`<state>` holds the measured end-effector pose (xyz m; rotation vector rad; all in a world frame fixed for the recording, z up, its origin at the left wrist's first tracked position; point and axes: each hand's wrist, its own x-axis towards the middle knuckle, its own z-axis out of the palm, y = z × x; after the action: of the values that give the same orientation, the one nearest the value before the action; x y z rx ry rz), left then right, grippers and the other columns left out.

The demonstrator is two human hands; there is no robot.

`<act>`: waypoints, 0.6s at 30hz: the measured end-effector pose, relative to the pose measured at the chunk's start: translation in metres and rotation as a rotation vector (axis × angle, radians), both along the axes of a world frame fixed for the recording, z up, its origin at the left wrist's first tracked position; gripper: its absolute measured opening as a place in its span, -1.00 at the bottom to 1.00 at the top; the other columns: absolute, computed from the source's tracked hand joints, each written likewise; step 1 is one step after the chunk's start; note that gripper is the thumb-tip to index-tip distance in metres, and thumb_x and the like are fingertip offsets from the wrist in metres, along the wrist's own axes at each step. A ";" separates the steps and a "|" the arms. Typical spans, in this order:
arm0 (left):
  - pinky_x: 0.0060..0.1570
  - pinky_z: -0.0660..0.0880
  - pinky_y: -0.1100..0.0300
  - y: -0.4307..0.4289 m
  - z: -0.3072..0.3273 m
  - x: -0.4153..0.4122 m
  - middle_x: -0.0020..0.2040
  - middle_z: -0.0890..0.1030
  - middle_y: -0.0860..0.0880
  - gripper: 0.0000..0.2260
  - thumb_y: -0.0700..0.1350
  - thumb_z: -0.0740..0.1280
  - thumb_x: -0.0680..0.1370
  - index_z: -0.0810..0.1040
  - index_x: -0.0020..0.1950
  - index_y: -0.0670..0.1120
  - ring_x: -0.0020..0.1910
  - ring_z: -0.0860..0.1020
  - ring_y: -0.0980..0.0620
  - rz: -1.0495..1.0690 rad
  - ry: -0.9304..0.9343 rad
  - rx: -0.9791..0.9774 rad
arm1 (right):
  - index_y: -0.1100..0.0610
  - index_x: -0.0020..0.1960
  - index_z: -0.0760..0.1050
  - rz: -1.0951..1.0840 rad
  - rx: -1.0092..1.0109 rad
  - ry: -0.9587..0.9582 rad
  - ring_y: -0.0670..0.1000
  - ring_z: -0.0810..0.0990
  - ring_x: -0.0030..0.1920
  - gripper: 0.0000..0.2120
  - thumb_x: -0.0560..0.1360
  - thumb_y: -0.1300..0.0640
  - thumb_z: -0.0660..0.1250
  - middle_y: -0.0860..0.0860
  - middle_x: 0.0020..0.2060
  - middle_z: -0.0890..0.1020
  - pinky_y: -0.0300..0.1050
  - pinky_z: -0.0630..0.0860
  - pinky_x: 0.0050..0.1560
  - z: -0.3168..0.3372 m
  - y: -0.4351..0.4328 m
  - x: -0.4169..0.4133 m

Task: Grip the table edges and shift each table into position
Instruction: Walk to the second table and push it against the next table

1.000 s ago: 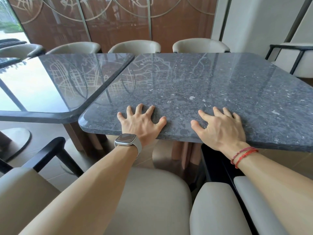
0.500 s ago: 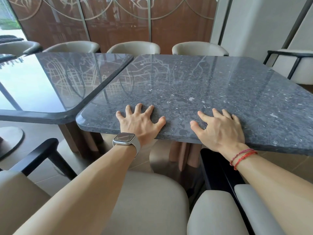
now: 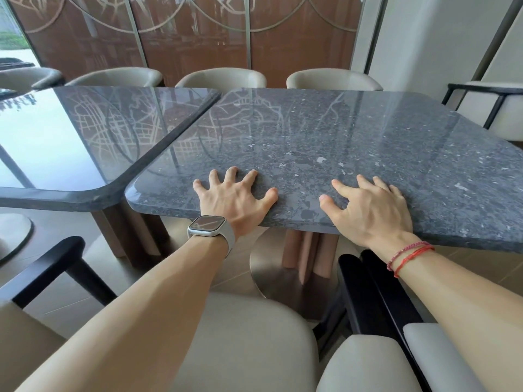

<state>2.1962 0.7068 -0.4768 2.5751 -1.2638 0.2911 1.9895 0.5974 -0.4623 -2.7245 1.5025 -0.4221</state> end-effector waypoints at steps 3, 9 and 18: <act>0.44 0.08 -0.33 -0.003 0.000 0.001 0.51 0.39 0.03 -0.35 0.47 -0.07 0.50 0.38 0.48 0.26 0.50 0.25 -0.19 -0.001 0.005 0.002 | -0.20 0.51 0.37 0.000 0.005 0.002 0.23 0.24 0.55 -0.35 0.53 -0.44 -0.01 0.14 0.53 0.38 0.23 0.14 0.53 0.001 -0.003 0.002; 0.44 0.10 -0.33 -0.005 0.000 0.002 0.51 0.39 0.04 -0.34 0.46 -0.10 0.49 0.38 0.48 0.26 0.48 0.28 -0.19 -0.001 -0.001 0.006 | -0.18 0.51 0.38 0.007 0.010 -0.003 0.24 0.25 0.54 -0.35 0.53 -0.44 0.00 0.15 0.52 0.38 0.25 0.14 0.53 0.001 -0.004 0.003; 0.42 0.12 -0.31 -0.006 -0.002 0.003 0.50 0.40 0.05 -0.34 0.47 -0.12 0.48 0.38 0.47 0.28 0.48 0.28 -0.18 0.002 -0.021 -0.005 | -0.18 0.52 0.36 0.013 0.001 0.010 0.24 0.25 0.54 -0.35 0.54 -0.43 -0.02 0.15 0.53 0.37 0.24 0.14 0.51 0.001 -0.004 0.002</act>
<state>2.1997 0.7005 -0.4784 2.5760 -1.2669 0.3221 1.9919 0.5932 -0.4614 -2.7381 1.4864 -0.4084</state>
